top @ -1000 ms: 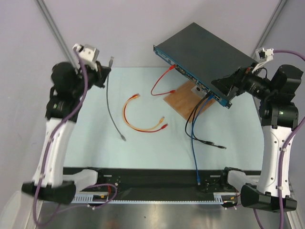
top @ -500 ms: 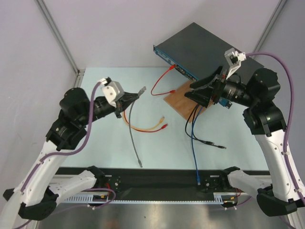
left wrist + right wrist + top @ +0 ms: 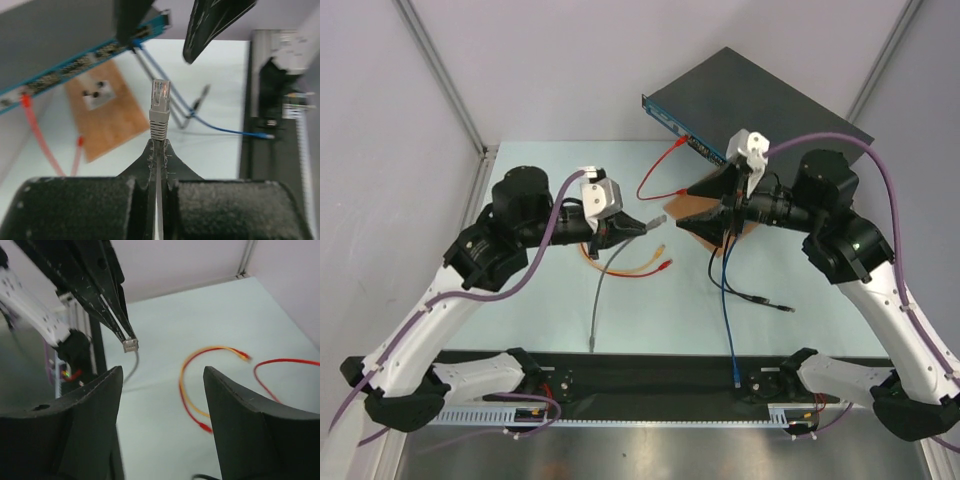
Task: Insert the plug into the switch port
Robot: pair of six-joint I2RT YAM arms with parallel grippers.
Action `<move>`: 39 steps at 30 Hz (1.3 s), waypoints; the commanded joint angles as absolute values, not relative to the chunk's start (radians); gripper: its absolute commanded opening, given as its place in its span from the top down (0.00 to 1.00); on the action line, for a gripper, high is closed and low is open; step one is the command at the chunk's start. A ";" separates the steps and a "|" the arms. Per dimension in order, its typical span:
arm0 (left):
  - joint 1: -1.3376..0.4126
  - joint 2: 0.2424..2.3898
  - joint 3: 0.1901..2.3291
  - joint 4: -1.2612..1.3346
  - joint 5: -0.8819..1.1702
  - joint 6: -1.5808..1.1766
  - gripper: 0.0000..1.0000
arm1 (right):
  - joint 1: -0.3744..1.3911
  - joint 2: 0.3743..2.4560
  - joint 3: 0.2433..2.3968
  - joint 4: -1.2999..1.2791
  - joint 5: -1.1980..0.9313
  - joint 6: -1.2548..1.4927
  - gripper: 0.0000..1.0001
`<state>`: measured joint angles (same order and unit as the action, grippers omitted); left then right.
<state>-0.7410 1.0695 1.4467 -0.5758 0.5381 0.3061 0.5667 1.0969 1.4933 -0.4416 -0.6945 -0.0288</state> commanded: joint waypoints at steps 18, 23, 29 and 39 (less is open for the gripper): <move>-0.747 1.198 1.443 -0.664 1.075 -0.058 1.00 | 0.982 0.985 1.443 -0.790 -0.502 -0.947 0.42; -0.747 1.200 1.443 -0.681 1.077 -0.034 1.00 | 0.986 1.005 1.459 -0.781 -0.480 -0.910 0.48; -0.747 1.212 1.440 -0.701 1.071 -0.023 1.00 | 0.991 1.019 1.480 -0.782 -0.483 -0.905 0.52; -0.747 1.238 1.445 -0.724 1.069 -0.021 1.00 | 1.006 1.037 1.482 -0.798 -0.465 -0.916 0.69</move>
<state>-0.7422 1.2354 1.4456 -0.7181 1.0336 -0.0269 0.9977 1.0283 1.4445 -0.7963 -0.4812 -0.9085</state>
